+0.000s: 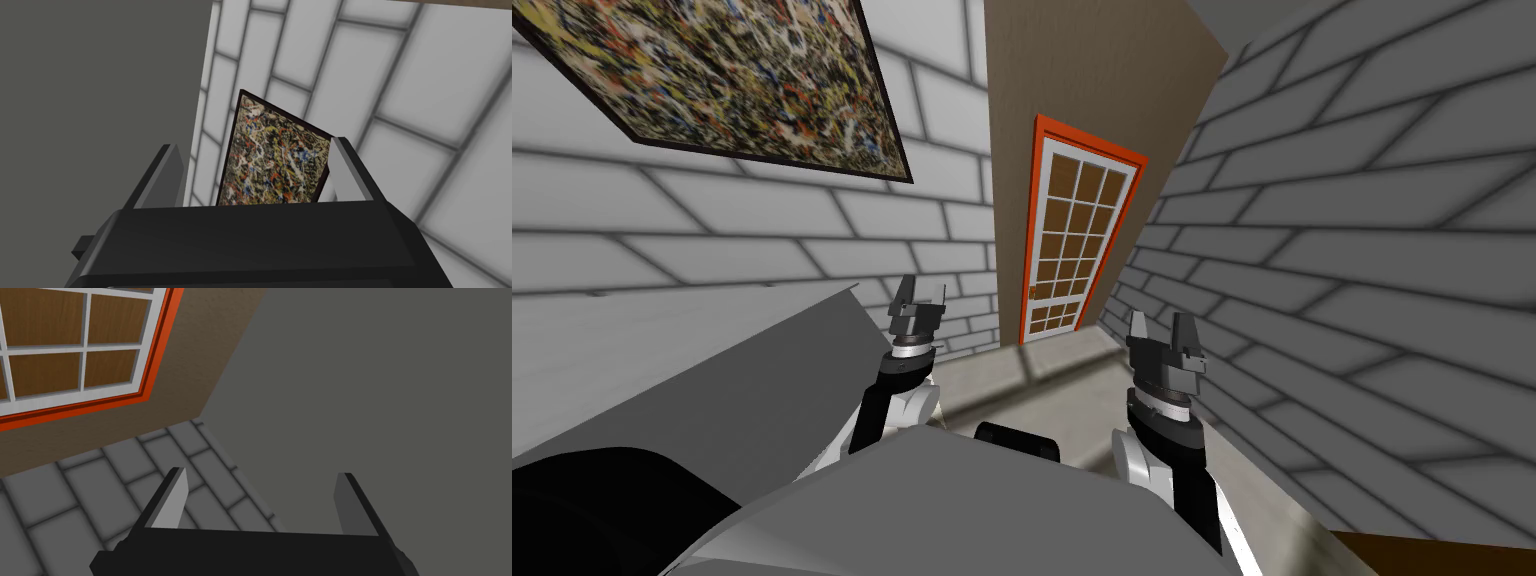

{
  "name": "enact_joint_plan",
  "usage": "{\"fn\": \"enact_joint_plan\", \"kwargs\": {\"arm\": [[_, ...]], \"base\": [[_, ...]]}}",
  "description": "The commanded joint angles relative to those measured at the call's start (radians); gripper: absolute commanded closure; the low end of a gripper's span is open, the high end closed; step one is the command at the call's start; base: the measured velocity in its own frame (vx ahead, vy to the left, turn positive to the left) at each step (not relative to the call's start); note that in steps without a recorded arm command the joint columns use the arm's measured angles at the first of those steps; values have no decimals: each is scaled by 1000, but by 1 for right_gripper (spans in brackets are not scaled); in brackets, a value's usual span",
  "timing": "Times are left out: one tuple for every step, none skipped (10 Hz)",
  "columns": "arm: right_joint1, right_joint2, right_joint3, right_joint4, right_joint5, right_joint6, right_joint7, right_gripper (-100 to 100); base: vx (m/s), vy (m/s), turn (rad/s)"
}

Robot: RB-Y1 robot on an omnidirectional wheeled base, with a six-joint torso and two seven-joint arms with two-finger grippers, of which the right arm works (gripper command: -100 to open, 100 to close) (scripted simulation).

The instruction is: Pull the door open

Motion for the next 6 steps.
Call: {"fn": "enact_joint_plan", "kwargs": {"arm": [[-4, -6, -3, 25, -2, -3, 31, -100], [-5, -9, -5, 36, -3, -5, 44, -100], [-8, -13, -8, 57, -4, -8, 70, -100], [-10, -16, -9, 67, -5, -9, 82, -100], [-12, -18, -11, 82, -6, -11, 100, -100], [-14, -21, -13, 97, -7, -13, 119, -100]], "base": [[24, -72, 111], [74, 11, 82], [108, 30, 84], [106, 25, 82], [100, 17, 86], [104, -3, 71]]}}
